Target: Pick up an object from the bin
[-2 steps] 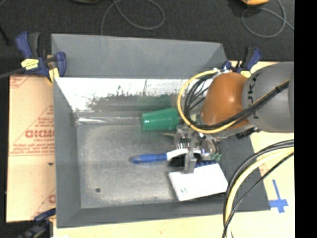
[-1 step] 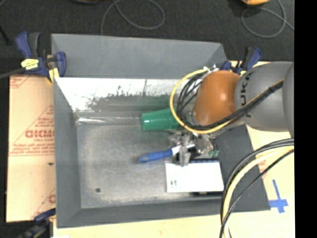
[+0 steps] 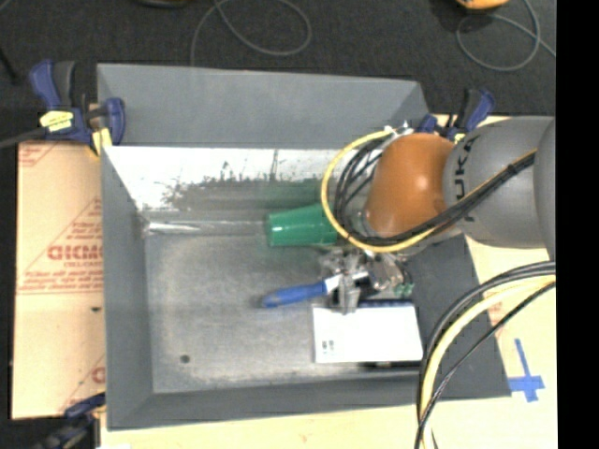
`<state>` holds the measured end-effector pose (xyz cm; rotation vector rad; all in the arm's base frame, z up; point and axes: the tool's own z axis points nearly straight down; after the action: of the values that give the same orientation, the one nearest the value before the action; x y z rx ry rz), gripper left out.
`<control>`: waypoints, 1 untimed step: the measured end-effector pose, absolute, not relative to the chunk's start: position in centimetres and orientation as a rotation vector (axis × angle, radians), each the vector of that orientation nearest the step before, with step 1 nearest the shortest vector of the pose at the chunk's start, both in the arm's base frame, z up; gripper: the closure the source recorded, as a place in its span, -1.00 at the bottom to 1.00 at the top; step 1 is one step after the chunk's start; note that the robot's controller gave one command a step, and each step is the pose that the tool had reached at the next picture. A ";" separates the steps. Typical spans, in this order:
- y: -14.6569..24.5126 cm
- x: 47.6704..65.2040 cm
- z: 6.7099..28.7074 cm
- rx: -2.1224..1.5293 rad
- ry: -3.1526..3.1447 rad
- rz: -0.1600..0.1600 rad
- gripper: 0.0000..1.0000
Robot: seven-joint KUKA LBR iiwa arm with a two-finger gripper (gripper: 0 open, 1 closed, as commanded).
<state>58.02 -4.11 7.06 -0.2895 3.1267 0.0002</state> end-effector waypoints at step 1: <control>-4.1 58.0 7.2 -0.289 3.126 0.000 1.00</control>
Offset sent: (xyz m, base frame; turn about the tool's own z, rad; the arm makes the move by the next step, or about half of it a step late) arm 0.0000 0.0001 0.1154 0.0000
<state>57.99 -4.12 7.19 -0.2887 3.1264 0.0003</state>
